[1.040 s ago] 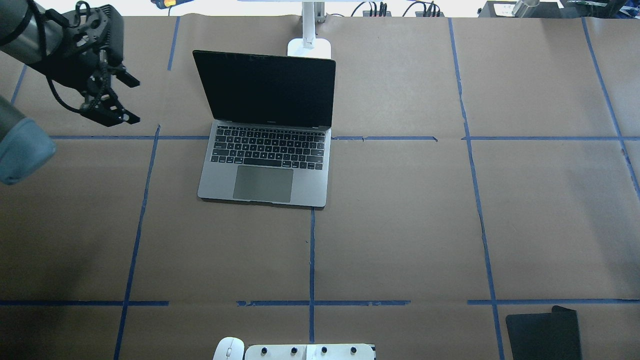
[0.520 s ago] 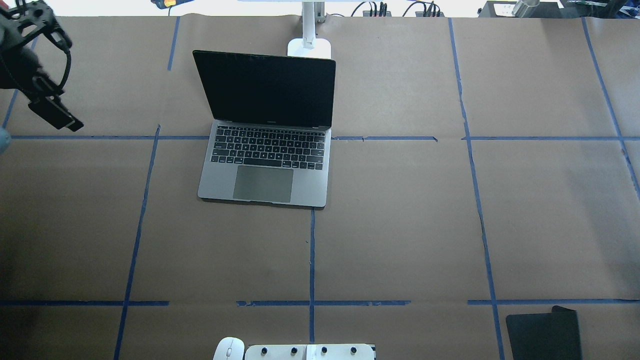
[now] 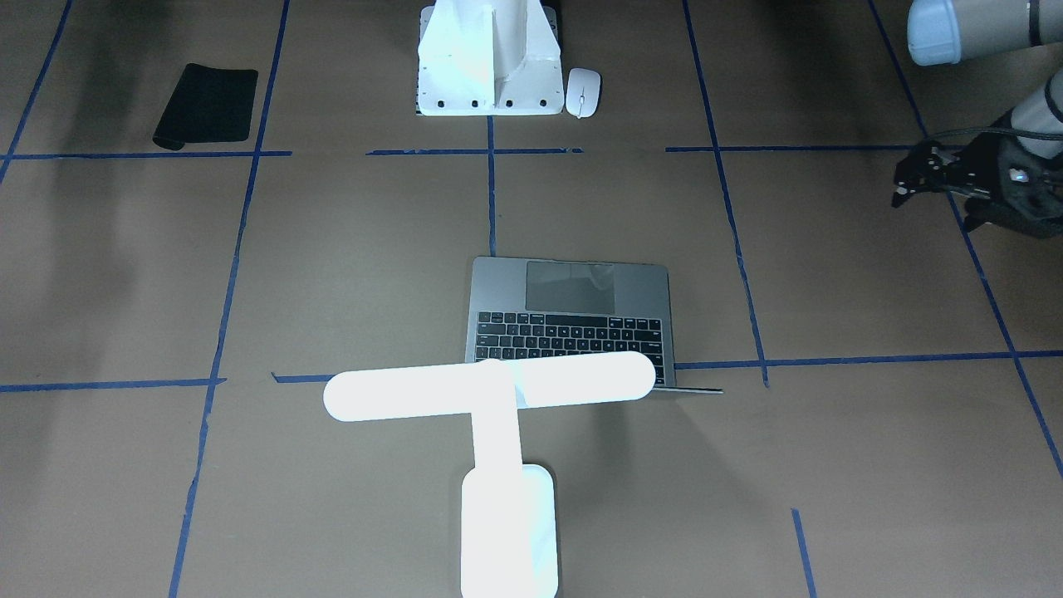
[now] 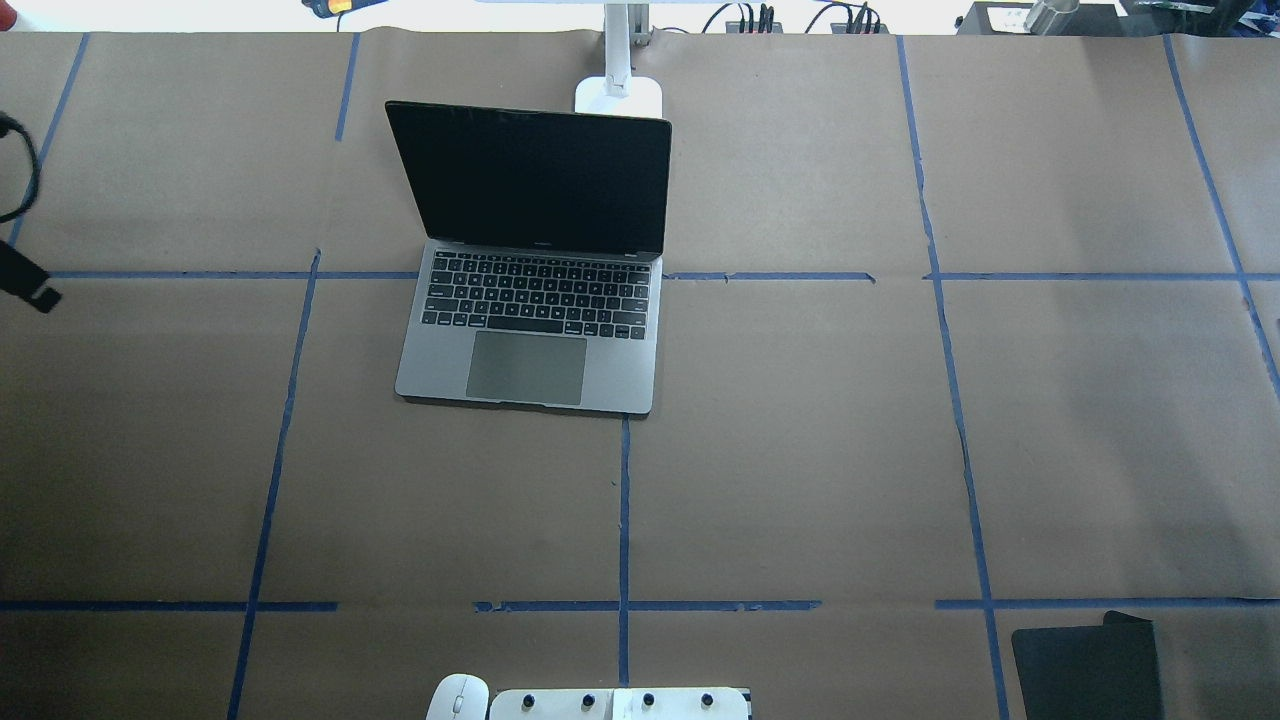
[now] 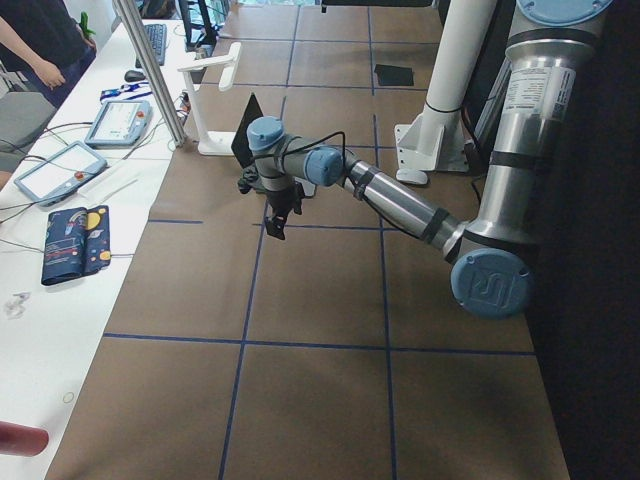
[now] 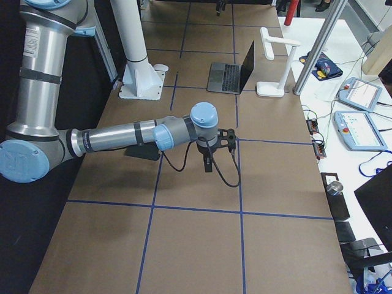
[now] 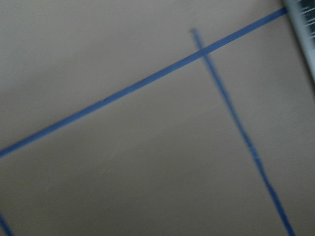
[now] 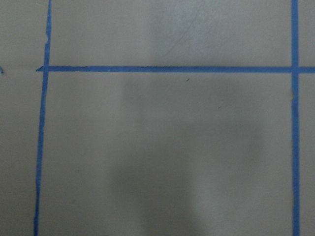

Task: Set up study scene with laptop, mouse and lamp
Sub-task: 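Release the laptop and withdraw the left gripper, then reach the right gripper down and grasp the black mouse pad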

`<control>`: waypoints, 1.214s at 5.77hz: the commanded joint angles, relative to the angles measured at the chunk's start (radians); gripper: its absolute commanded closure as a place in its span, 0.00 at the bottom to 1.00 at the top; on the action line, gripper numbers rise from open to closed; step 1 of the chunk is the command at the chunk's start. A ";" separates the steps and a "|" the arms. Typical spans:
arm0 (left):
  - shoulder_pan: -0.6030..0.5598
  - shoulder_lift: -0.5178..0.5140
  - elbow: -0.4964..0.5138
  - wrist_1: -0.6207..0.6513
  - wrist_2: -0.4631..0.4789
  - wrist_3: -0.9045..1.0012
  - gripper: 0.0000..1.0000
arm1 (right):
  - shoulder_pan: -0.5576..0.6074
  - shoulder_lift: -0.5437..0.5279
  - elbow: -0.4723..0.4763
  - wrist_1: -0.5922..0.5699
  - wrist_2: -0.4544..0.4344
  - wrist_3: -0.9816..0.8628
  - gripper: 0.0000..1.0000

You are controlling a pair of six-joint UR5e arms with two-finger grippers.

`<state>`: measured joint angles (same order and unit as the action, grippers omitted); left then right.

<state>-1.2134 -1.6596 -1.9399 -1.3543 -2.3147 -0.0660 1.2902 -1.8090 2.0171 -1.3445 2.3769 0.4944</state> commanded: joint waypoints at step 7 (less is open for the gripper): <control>-0.068 0.057 -0.022 -0.005 -0.003 -0.008 0.00 | -0.992 -0.332 0.069 0.750 -0.714 1.022 0.00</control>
<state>-1.2808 -1.6030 -1.9623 -1.3592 -2.3190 -0.0736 0.3908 -2.1187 2.0903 -0.6238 1.7387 1.4657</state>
